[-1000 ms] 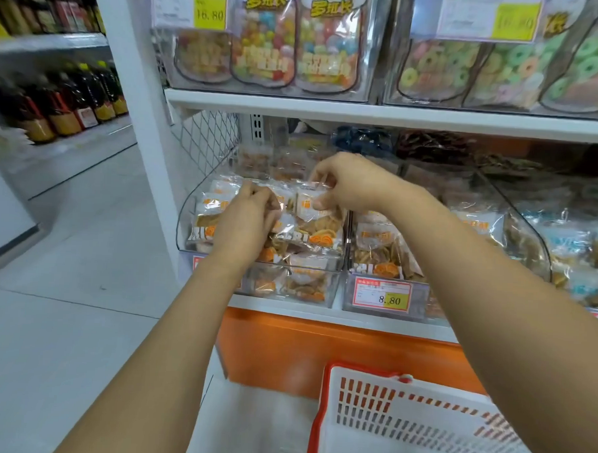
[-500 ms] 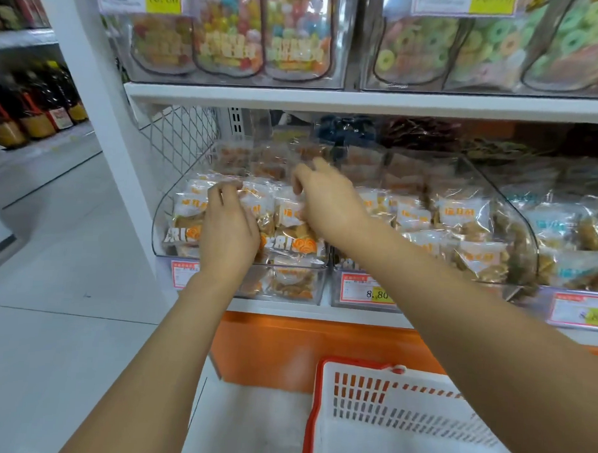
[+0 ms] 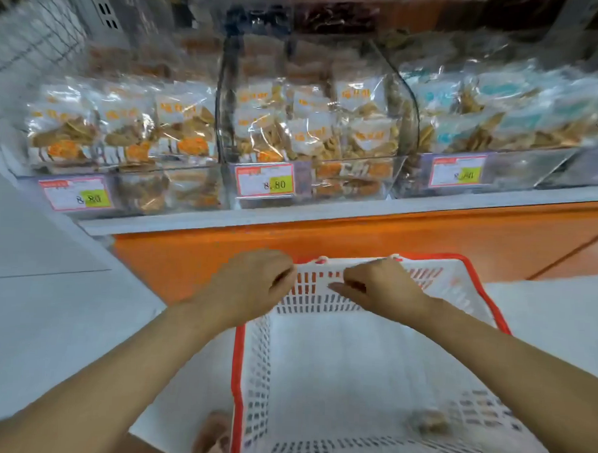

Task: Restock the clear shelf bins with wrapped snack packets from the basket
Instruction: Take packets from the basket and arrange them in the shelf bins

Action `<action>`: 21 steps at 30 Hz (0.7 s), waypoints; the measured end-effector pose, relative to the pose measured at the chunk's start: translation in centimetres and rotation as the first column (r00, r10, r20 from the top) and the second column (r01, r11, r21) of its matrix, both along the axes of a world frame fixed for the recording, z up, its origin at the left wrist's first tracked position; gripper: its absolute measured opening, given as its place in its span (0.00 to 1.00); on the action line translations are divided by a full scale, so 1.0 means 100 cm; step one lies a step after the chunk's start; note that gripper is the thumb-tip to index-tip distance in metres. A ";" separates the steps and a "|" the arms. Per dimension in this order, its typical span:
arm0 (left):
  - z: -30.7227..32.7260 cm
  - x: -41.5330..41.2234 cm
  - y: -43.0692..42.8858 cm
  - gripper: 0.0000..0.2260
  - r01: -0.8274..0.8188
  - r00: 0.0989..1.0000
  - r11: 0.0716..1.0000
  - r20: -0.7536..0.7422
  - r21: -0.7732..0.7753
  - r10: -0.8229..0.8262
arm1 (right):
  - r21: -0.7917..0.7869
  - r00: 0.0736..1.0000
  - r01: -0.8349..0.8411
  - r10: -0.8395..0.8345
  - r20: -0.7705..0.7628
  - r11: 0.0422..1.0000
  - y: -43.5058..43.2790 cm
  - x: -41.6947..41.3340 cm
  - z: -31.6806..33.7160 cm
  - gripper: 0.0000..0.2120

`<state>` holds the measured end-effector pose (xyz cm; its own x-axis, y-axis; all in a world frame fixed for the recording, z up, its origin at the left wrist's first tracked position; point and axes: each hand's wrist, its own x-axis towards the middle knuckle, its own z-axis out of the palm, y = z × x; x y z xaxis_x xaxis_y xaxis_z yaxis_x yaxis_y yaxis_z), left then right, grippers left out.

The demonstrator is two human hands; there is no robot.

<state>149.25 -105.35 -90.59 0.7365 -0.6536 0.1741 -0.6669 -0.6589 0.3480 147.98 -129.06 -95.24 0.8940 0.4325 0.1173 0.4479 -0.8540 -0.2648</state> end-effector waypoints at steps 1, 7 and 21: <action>-0.016 -0.004 -0.007 0.15 0.041 0.998 0.993 -0.058 0.114 -0.035 | -0.100 0.981 0.023 -0.042 -0.190 0.995 -0.016 -0.010 -0.027 0.18; -0.095 -0.005 0.010 0.12 0.170 0.946 0.865 -0.326 0.473 -0.007 | -0.432 0.461 0.038 -0.399 -0.792 0.901 -0.082 -0.078 -0.157 0.33; -0.109 0.005 0.002 0.06 0.077 0.842 0.886 -0.506 0.457 0.187 | -0.330 -0.113 0.248 -0.311 -0.943 0.911 -0.104 -0.088 -0.168 0.19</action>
<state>149.78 -105.12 -101.44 0.6628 -0.5150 -0.5436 -0.4269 -0.8563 0.2908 139.17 -139.50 -112.08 0.1187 0.0836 -0.9894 -0.5172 -0.8454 -0.1335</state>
